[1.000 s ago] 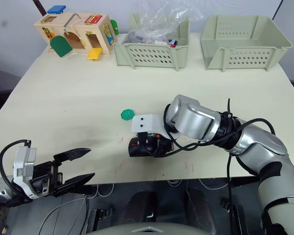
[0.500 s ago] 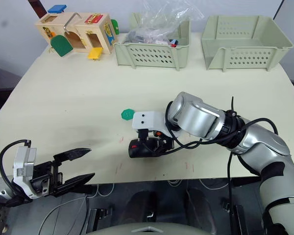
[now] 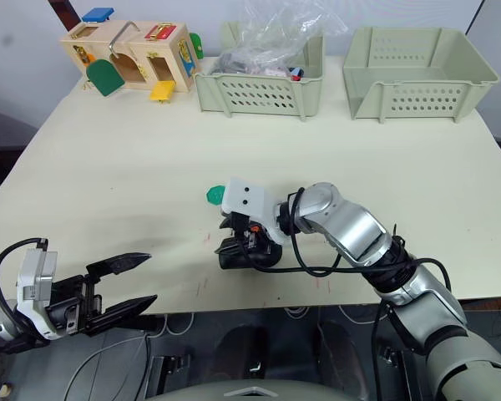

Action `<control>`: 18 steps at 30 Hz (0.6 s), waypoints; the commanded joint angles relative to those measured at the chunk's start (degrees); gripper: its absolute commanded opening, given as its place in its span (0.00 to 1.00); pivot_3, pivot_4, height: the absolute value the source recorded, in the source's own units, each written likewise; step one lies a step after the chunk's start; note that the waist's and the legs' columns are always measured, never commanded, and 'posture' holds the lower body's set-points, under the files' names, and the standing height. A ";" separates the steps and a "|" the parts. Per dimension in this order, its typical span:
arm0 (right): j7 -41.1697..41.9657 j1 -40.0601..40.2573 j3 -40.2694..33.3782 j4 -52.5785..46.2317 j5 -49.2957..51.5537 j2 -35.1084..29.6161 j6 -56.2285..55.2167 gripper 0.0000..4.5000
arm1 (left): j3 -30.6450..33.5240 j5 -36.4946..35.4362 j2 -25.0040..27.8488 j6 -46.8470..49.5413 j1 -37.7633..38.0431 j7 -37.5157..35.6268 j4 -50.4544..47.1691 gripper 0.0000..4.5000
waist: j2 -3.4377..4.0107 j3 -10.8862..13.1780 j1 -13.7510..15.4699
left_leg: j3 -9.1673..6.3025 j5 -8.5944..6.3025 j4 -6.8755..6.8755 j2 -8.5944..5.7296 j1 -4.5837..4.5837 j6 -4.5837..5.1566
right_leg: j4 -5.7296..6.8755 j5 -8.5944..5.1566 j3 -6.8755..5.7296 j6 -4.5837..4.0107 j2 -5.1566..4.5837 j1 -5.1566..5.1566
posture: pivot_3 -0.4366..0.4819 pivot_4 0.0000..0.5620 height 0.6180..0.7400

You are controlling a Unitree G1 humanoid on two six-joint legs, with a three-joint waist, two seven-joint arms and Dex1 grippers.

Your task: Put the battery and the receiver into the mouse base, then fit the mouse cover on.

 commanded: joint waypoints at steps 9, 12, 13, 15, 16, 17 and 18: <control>-0.25 -0.13 2.82 2.70 -3.83 1.45 -2.56 0.53 | 1.50 -0.60 0.88 0.42 -0.80 0.56 -1.31 1.00 | 0.00 0.00 0.02 | -0.03 0.01 0.00 0.00 0.00 -0.01 | 0.00 0.00 -0.02 0.00 0.00 0.01 | 0.48 0.27 1.00; 0.34 0.03 3.70 3.18 -4.48 1.59 -3.07 0.53 | 1.24 -0.46 0.77 0.45 -1.07 0.68 -1.31 1.00 | 0.00 0.00 0.02 | -0.04 0.01 0.00 0.00 0.00 -0.01 | 0.00 0.00 -0.02 0.00 0.01 0.01 | 0.48 0.27 1.00; 0.53 0.08 4.49 3.49 -5.14 1.51 -3.47 0.53 | 1.24 -0.45 0.74 0.45 -1.09 0.70 -1.34 1.00 | 0.00 0.00 0.02 | -0.04 0.01 0.00 0.00 0.00 -0.01 | 0.00 0.00 -0.02 0.00 0.01 0.01 | 0.48 0.27 1.00; 0.85 0.18 5.43 3.94 -6.12 1.47 -4.00 0.53 | 1.27 -0.46 0.71 0.46 -1.07 0.72 -1.38 1.00 | 0.00 0.00 0.03 | -0.04 0.01 0.00 0.00 0.00 -0.01 | 0.00 0.01 -0.02 0.01 0.01 0.01 | 0.48 0.27 1.00; 1.00 0.21 5.66 4.08 -6.41 1.46 -4.17 0.53 | 1.29 -0.48 0.71 0.46 -1.05 0.73 -1.40 1.00 | 0.00 0.00 0.03 | -0.04 0.01 0.00 0.00 0.00 -0.01 | 0.00 0.01 -0.02 0.02 0.01 0.01 | 0.48 0.27 1.00; 1.01 0.26 5.91 4.54 -6.68 1.63 -4.24 0.53 | 1.32 -0.46 0.65 0.44 -0.91 0.77 -1.52 1.00 | 0.00 0.00 0.02 | -0.04 0.01 0.00 0.00 0.00 -0.01 | 0.00 0.01 -0.02 0.01 0.01 0.01 | 0.48 0.27 1.00; 1.03 0.30 6.08 4.89 -6.91 1.77 -4.30 0.53 | 1.34 -0.44 0.61 0.42 -0.80 0.80 -1.61 1.00 | 0.00 0.00 0.02 | -0.05 0.01 0.00 0.00 0.00 -0.01 | 0.01 0.01 -0.02 0.01 0.01 0.01 | 0.48 0.27 1.00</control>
